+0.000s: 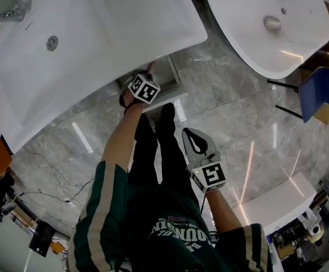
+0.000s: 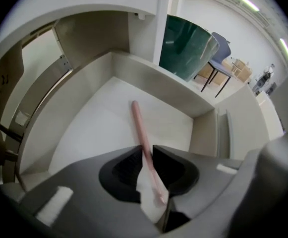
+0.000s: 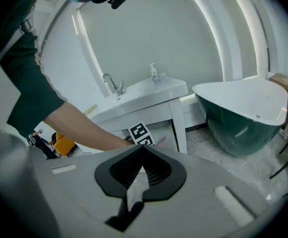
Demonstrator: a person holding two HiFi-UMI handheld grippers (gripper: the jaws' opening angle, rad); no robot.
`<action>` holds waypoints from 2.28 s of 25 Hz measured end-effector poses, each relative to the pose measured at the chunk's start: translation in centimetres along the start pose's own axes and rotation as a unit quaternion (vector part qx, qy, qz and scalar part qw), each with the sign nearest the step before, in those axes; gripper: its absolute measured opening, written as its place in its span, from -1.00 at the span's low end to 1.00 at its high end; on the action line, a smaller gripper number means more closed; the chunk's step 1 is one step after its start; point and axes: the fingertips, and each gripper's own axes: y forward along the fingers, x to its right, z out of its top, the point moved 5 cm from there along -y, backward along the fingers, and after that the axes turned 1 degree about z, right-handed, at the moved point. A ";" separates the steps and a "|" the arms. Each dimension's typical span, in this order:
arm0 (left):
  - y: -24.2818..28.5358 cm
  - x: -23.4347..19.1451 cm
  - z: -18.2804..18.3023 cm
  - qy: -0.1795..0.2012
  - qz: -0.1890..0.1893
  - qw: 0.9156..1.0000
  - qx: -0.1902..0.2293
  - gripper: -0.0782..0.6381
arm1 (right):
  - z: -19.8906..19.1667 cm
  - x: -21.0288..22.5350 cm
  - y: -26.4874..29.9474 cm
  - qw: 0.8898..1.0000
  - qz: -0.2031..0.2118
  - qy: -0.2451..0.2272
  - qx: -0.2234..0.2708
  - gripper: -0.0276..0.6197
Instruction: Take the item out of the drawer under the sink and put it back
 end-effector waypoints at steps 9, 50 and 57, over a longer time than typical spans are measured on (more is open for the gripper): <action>0.3 -0.3 -0.2 0.040 0.001 0.999 -0.009 -0.51 | 0.1 -0.6 0.6 1.000 0.003 0.009 -0.004 -0.91; -41.9 -2.1 -3.2 -0.101 0.063 0.945 0.306 -0.52 | 19.4 -11.7 -2.7 0.981 0.062 -0.123 0.138 -0.91; -51.6 -6.1 -3.2 -0.148 0.112 0.894 0.409 -0.52 | 25.6 -15.1 -3.1 0.962 0.090 -0.174 0.189 -0.91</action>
